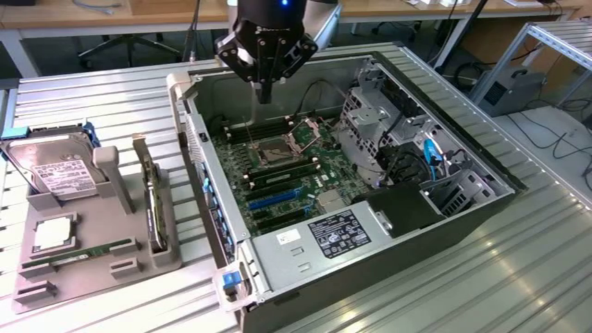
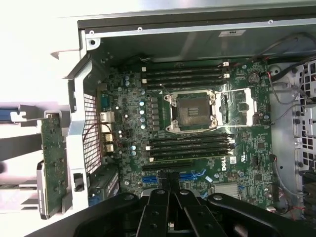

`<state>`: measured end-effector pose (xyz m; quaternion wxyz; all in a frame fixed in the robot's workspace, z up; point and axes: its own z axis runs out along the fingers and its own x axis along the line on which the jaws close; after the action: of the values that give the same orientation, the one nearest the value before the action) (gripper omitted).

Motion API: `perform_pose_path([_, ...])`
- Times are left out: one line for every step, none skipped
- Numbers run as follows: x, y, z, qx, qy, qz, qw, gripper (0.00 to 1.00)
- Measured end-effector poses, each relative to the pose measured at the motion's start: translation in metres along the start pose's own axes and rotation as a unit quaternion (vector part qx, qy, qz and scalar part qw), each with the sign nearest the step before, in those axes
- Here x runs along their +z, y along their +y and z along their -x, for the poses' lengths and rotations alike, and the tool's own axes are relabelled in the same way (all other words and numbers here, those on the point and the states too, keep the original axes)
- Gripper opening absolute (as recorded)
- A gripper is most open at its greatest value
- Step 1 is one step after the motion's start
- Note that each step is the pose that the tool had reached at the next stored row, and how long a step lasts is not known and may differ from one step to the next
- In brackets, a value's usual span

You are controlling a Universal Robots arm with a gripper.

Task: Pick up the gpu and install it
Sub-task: 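Reach for the gpu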

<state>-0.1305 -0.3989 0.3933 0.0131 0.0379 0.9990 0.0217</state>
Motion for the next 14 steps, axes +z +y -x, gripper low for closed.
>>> perform_pose_path([0.0, 0.0, -0.0006, 0.0, 0.0, 0.0, 1.0, 0.11])
perform_pose_path([0.0, -0.0001, -0.0009, 0.0, 0.0, 0.0, 1.0, 0.11])
perform_pose_path([0.0, -0.0001, -0.0011, 0.0, 0.0, 0.0, 1.0, 0.11])
perform_pose_path([0.0, -0.0001, -0.0014, 0.0, 0.0, 0.0, 1.0, 0.11])
perform_pose_path([0.0, -0.0001, -0.0016, 0.0, 0.0, 0.0, 1.0, 0.11])
perform_pose_path([-0.0001, -0.0001, -0.0018, 0.0, 0.0, 0.0, 1.0, 0.11])
perform_pose_path([-0.0001, -0.0002, -0.0022, 0.0, 0.0, 0.0, 1.0, 0.11])
perform_pose_path([-0.0001, -0.0002, -0.0025, 0.0, 0.0, 0.0, 1.0, 0.11])
perform_pose_path([-0.0001, -0.0002, -0.0027, 0.0, 0.0, 0.0, 1.0, 0.11])
perform_pose_path([-0.0001, -0.0002, -0.0029, 0.0, 0.0, 0.0, 1.0, 0.11])
perform_pose_path([-0.0001, -0.0002, -0.0033, 0.0, 0.0, 0.0, 1.0, 0.11])
perform_pose_path([-0.0001, -0.0003, -0.0036, 0.0, 0.0, 0.0, 1.0, 0.11])
perform_pose_path([-0.0001, -0.0003, -0.0039, 0.0, 0.0, 0.0, 1.0, 0.11])
perform_pose_path([-0.0001, -0.0003, -0.0042, 0.0, 0.0, 0.0, 1.0, 0.11])
